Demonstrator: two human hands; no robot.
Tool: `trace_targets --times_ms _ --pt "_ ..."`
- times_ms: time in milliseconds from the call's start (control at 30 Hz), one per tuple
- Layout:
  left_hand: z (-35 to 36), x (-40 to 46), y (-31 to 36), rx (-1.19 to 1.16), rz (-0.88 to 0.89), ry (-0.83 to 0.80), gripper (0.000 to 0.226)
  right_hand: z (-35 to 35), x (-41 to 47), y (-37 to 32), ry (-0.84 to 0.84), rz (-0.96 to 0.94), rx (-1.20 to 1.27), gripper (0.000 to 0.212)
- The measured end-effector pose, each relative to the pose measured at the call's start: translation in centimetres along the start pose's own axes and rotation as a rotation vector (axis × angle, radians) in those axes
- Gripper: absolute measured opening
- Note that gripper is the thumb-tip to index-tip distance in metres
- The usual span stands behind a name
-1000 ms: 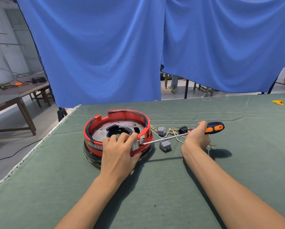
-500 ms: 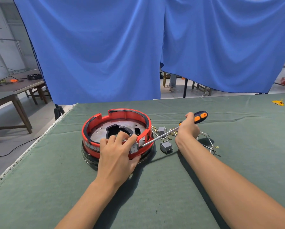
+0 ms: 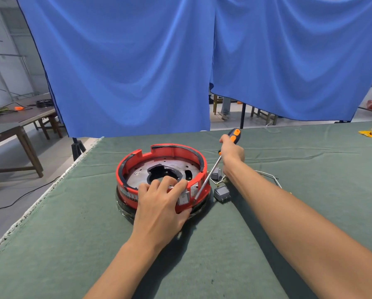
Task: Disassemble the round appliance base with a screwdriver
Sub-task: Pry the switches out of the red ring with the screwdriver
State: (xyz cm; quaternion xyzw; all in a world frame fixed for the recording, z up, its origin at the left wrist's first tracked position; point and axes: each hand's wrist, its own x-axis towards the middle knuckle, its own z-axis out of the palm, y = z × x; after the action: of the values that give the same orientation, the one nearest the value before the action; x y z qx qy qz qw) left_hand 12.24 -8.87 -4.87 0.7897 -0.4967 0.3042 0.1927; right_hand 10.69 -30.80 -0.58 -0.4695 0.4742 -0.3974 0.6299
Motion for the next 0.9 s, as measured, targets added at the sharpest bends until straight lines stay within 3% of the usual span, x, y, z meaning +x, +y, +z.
trace_targets --times_ms 100,400,900 --pt "0.1 0.1 0.2 0.009 0.031 -0.004 0.056 -0.2 -0.2 0.1 -0.025 -0.030 -0.054 0.027" --pt "0.5 0.0 0.2 0.076 0.022 0.045 0.057 -6.2 -0.5 0.1 0.254 -0.044 0.248 0.027" --pt "0.9 -0.2 0.8 0.143 -0.051 0.059 0.057 -7.3 -2.1 2.4 0.426 0.046 0.363 0.030"
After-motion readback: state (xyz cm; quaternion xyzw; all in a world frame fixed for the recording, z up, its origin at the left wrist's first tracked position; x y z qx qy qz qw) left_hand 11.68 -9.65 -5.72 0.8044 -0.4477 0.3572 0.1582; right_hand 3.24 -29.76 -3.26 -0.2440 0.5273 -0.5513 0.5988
